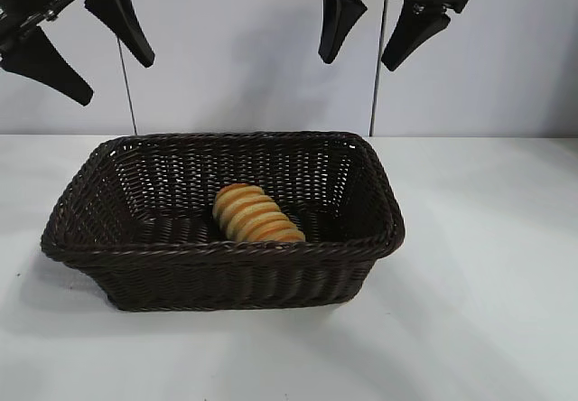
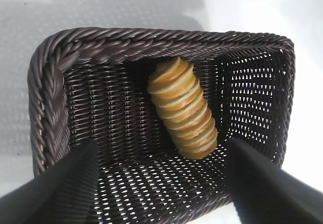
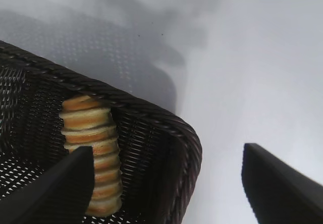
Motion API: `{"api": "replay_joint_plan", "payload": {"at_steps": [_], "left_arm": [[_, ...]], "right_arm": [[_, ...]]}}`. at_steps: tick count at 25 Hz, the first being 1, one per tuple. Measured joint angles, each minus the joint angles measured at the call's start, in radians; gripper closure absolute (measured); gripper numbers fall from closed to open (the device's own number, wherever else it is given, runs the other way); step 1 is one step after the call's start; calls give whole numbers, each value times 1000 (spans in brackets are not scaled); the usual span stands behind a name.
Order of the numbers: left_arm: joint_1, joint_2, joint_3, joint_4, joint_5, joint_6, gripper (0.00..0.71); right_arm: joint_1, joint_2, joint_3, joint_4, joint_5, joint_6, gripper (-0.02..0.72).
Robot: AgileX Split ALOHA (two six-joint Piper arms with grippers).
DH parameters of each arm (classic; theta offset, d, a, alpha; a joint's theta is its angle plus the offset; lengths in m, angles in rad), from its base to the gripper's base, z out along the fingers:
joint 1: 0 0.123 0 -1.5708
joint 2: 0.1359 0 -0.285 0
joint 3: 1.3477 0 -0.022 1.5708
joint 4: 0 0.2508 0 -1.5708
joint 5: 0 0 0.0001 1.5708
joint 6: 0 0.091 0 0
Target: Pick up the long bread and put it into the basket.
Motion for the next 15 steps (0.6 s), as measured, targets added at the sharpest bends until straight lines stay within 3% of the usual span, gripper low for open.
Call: {"api": "replay_joint_plan", "payload": {"at_steps": [15], "left_arm": [[0, 0, 0, 0, 0, 0, 196]], "right_arm": [[0, 0, 0, 13, 0, 0, 125]]}}
